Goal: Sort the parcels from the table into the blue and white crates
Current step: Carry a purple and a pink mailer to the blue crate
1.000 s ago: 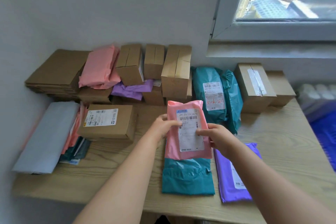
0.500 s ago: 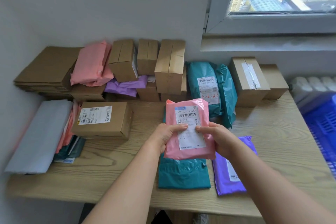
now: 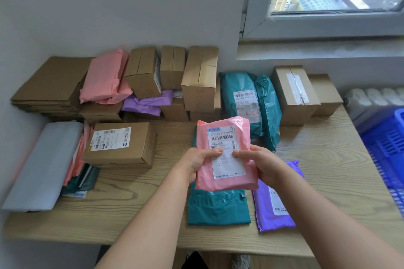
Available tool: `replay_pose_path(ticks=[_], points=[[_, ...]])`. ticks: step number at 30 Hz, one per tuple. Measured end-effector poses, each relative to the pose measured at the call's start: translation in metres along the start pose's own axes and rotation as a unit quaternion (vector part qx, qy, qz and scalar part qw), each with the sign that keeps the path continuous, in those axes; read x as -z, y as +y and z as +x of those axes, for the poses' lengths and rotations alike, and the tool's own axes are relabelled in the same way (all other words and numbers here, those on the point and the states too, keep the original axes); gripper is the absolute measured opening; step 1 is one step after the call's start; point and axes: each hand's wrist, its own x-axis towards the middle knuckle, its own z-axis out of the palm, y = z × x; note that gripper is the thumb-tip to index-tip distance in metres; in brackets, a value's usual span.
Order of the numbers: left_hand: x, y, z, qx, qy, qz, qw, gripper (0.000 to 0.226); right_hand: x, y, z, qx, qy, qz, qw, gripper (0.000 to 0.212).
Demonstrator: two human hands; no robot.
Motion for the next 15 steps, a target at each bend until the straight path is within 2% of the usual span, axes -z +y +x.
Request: replay_pose_path(ticks=[4,7,9,11,13,15], points=[[-0.016,-0.010,0.004,0.020,0.006,0.031,0.999,0.026,0.013,0.010,-0.001,-0.008,0.051,-0.037,0.998,0.024],[-0.028,-0.029,0.008,0.057,0.006,0.064,0.996,0.024,0.040,0.027,0.001,0.002,0.164,-0.107,0.981,0.025],[-0.038,-0.044,0.009,0.087,0.005,0.086,0.993,0.024,0.067,0.040,0.001,0.007,0.247,-0.155,0.956,0.027],[-0.048,-0.060,0.010,0.114,0.003,0.095,0.989,0.025,0.096,0.052,-0.004,-0.006,0.325,-0.229,0.917,0.032],[-0.058,-0.074,0.012,0.132,0.003,0.100,0.986,0.024,0.118,0.061,-0.015,-0.031,0.365,-0.287,0.885,0.037],[-0.070,-0.084,0.013,0.141,-0.003,0.108,0.984,0.023,0.132,0.071,-0.026,-0.058,0.373,-0.314,0.871,0.049]])
